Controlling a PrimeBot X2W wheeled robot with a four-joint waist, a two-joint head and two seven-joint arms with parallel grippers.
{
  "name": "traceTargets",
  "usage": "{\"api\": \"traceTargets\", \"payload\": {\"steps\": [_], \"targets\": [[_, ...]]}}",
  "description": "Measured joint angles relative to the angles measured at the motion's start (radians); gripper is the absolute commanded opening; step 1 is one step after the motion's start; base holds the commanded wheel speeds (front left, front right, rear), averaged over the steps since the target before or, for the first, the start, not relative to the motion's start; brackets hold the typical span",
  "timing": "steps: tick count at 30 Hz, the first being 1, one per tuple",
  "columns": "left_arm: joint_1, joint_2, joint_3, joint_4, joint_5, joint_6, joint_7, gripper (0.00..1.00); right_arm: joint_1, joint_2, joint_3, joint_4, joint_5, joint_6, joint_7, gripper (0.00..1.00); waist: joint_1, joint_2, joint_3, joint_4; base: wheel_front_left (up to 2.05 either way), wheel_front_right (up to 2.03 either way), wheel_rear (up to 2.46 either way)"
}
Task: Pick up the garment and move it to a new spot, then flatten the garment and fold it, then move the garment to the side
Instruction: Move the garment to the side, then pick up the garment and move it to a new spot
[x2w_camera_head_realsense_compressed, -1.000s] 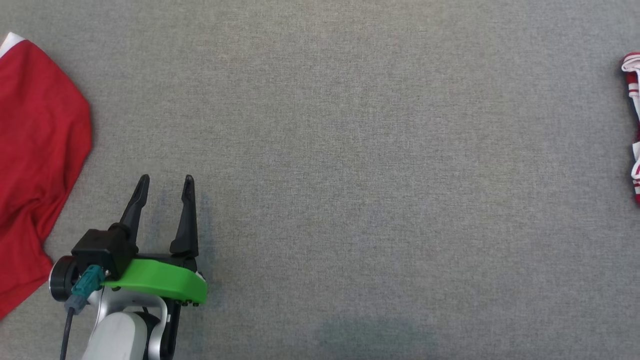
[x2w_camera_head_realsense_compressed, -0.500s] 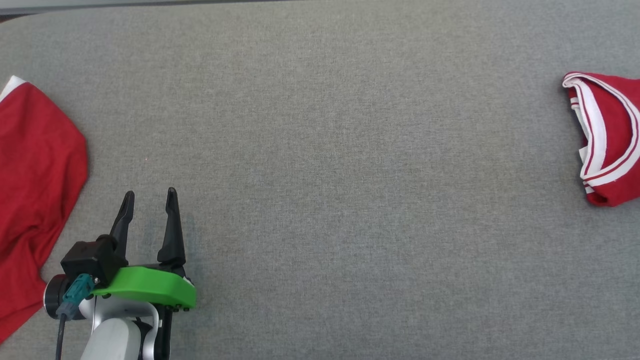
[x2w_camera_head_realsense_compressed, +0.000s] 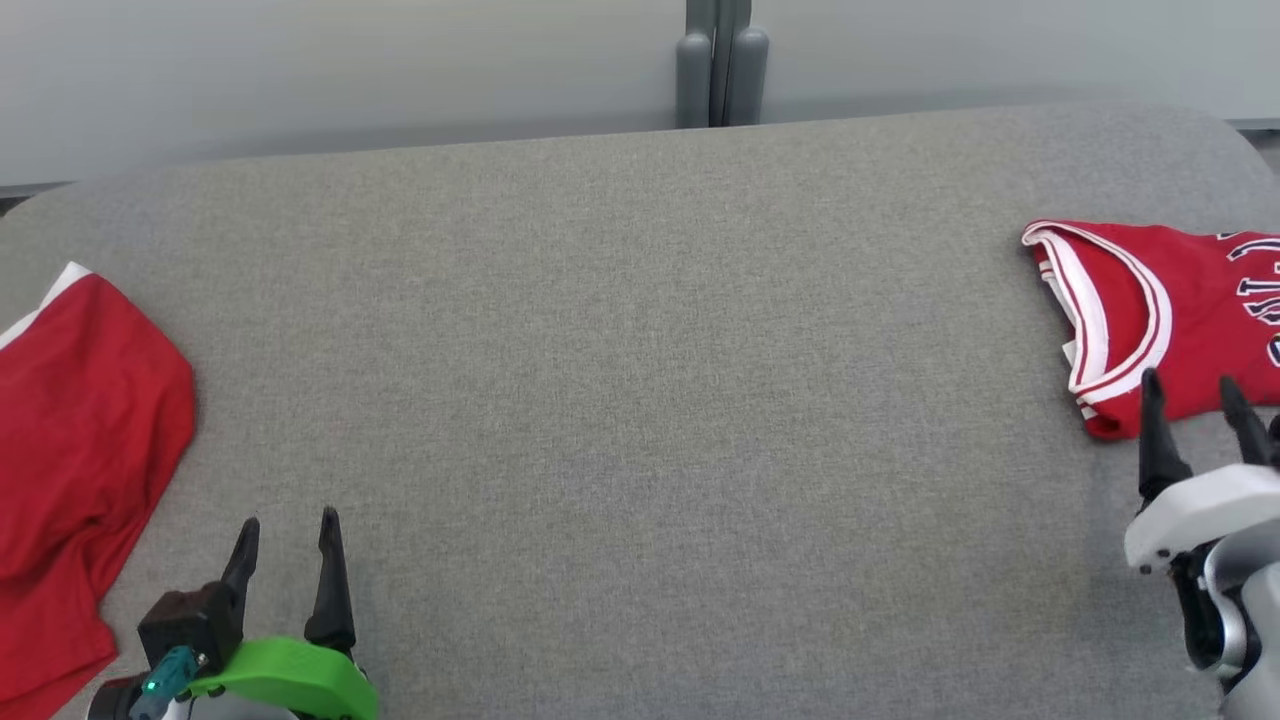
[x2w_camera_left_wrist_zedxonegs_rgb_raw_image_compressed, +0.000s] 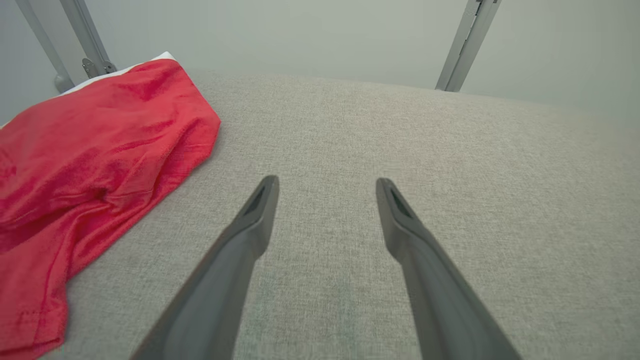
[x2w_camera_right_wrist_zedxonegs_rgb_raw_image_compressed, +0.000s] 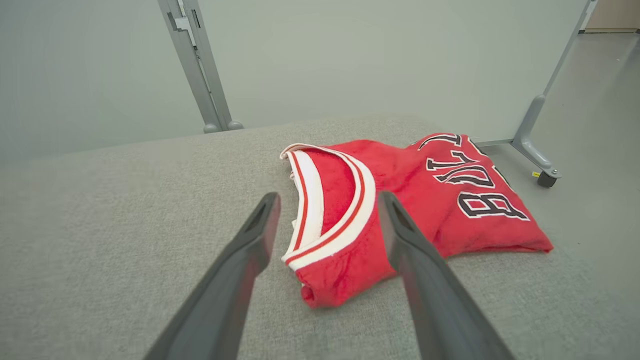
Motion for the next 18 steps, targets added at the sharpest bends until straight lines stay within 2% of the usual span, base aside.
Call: {"api": "traceTargets", "payload": {"steps": [8,18], "targets": [[0.046,-0.001,-0.012,0.033,0.003,0.0,-0.009,1.0,0.135,0.071,-0.024,-0.005,-0.082,0.0,-0.002,1.0,0.0,0.0,-0.079,-0.013,0.0,0.0,0.0],[0.047,-0.001,-0.016,0.033,0.011,-0.001,-0.012,1.0,0.192,0.132,-0.028,-0.151,-0.197,0.0,-0.003,1.0,0.0,0.0,-0.124,0.009,0.0,0.0,0.0]]}}
